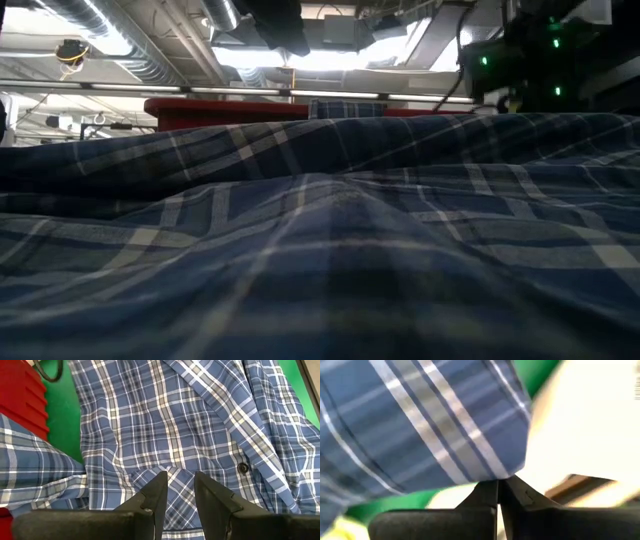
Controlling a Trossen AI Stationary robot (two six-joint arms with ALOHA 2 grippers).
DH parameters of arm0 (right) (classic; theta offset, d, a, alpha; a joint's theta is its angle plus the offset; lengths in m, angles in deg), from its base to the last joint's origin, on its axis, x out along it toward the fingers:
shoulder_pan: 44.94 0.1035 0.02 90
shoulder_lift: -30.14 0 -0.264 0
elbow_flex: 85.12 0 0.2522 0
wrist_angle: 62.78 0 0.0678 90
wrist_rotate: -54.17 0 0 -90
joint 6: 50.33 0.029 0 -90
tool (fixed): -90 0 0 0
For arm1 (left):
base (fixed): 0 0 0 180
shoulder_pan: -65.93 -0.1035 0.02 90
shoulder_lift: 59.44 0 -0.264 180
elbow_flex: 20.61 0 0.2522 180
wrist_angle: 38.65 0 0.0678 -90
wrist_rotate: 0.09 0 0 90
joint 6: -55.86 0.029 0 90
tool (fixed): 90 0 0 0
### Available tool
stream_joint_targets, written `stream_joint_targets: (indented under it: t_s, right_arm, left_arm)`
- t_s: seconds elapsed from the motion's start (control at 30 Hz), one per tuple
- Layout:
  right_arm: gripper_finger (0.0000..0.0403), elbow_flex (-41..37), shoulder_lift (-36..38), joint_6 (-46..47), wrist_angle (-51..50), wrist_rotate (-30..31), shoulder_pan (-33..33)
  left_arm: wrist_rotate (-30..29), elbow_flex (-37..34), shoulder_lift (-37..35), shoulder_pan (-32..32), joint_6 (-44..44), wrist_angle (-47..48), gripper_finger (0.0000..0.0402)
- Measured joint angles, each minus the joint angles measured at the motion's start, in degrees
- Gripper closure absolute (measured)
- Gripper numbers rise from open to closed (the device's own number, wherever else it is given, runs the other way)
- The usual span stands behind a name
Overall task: Fold Laundry from Bin
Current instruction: Fold the blue shirt
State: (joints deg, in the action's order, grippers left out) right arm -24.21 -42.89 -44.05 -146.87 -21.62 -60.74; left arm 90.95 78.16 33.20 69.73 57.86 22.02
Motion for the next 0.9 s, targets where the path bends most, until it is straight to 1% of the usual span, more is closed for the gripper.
stream_joint_targets:
  t_s: [0.17,0.37,0.4,0.53,0.7,0.77,0.83,0.9]
  right_arm:
    - [0.0398,9.4,0.0,-2.6,-9.8,3.1,0.0]
    - [0.0399,19.5,0.0,-4.0,-20.0,3.2,0.0]
    - [0.04,20.9,0.1,-4.3,-20.1,3.0,0.0]
    - [0.04,26.1,0.5,-8.2,-19.7,-1.3,-0.3]
    - [0.0401,30.3,0.5,-11.2,-19.7,-8.5,-0.5]
    - [0.0401,31.2,0.6,-11.2,-19.7,-10.9,-0.4]
    - [0.0401,31.3,0.6,-11.2,-19.8,-12.5,-0.4]
    - [0.0401,31.1,0.6,-11.2,-19.7,-12.7,-0.4]
  left_arm:
    - [0.0,0.0,0.0,0.0,0.0,0.0,0.031]
    - [-0.1,0.0,0.0,0.0,0.0,0.0,0.031]
    - [-0.1,0.0,0.0,0.0,0.0,0.0,0.031]
    - [-0.1,0.0,0.0,0.0,0.0,0.0,0.031]
    - [-0.4,0.0,0.0,0.0,0.0,0.0,0.031]
    - [-2.3,0.0,0.0,0.0,0.0,-0.6,0.031]
    - [-7.1,0.0,0.0,0.0,-0.2,-1.5,0.031]
    - [-12.4,0.0,0.0,0.0,0.1,-2.0,0.0309]
